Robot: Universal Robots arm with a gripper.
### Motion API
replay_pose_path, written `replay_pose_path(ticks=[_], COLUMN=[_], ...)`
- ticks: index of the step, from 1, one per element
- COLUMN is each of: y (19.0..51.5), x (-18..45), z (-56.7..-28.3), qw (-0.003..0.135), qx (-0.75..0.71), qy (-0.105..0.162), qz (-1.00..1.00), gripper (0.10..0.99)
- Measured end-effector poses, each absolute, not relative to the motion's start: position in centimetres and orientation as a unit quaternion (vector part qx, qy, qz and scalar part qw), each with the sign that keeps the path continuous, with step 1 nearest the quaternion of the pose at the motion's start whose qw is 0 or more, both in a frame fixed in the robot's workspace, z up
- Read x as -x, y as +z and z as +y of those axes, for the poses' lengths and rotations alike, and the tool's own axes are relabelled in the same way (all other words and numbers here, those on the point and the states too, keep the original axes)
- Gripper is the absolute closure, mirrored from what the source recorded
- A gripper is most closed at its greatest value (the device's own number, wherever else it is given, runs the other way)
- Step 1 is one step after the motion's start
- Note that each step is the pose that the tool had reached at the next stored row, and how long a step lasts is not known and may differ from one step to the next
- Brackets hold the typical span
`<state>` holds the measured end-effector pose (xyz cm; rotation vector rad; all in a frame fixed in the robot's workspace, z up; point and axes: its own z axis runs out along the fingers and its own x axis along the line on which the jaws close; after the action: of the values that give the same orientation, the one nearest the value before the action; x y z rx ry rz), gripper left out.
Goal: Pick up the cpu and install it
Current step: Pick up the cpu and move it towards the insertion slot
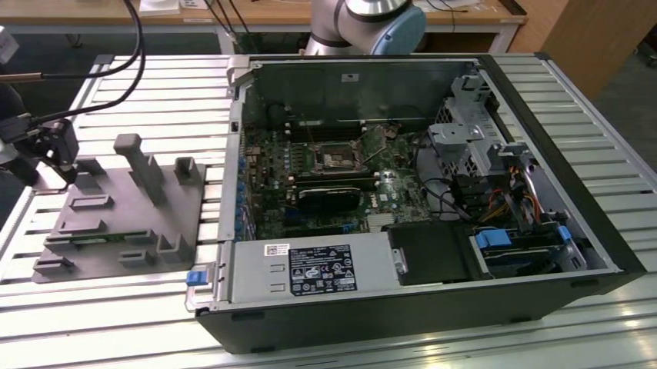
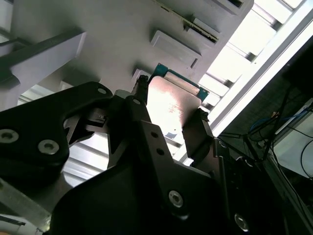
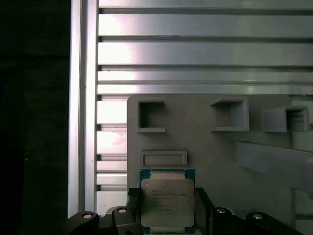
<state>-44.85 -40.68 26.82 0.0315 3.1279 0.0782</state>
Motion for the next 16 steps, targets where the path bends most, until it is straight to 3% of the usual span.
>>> replay_pose_path(ticks=[16], y=[27.7], x=[44.85], z=[-40.59], qw=[0.006], qx=[-0.01], qy=[0.025], qz=[1.0], gripper=[0.553])
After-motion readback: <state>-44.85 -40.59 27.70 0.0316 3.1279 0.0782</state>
